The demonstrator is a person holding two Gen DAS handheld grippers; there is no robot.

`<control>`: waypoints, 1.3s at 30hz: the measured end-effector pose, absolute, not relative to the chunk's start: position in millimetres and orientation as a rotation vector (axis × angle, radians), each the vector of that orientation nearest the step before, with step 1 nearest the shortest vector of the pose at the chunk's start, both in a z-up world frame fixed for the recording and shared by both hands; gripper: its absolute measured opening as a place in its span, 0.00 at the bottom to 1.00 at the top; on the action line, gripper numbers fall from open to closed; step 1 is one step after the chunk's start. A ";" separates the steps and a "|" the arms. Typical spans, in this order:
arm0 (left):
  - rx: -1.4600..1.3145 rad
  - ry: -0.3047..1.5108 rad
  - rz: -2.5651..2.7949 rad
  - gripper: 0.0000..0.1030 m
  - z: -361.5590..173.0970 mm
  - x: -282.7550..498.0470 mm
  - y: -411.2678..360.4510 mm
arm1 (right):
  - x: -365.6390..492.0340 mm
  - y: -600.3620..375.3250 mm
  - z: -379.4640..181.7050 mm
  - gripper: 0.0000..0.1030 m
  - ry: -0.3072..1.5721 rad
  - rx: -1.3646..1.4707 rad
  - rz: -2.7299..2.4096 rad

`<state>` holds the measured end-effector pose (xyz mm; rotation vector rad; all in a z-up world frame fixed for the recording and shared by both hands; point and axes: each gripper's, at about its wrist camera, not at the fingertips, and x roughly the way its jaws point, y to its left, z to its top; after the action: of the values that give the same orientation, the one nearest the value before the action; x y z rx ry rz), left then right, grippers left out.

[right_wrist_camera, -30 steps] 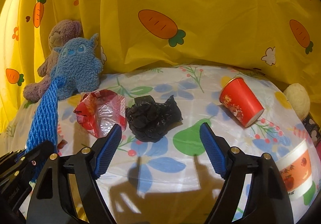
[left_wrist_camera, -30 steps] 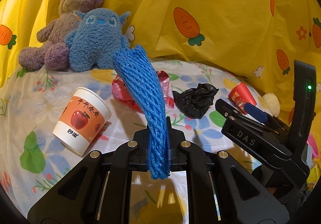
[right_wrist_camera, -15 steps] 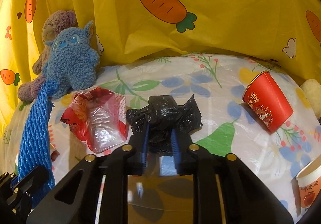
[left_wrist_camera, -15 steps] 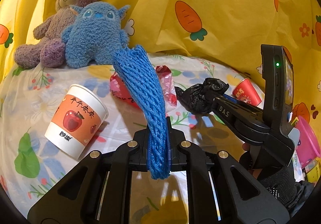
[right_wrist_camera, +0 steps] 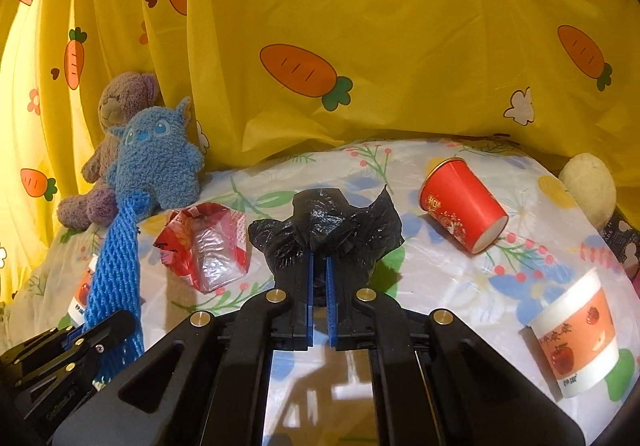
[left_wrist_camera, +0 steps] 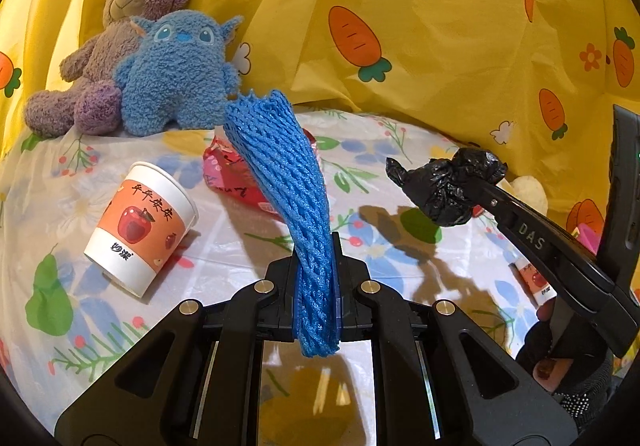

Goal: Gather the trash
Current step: 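Close the right tool on the black plastic bag while the left tool holds the mesh, then carry the blue mesh and black bag up over the pink bucket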

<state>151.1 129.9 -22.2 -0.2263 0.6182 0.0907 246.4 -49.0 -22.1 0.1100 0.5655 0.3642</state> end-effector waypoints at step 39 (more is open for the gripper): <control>0.004 0.583 -0.285 0.10 13.7 130.9 -66.6 | 102.3 -230.6 -2.2 0.06 0.427 0.202 0.117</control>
<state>130.9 -66.6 13.7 0.0044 0.5833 -0.2847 102.3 -230.6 -2.2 0.2021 0.4267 0.1170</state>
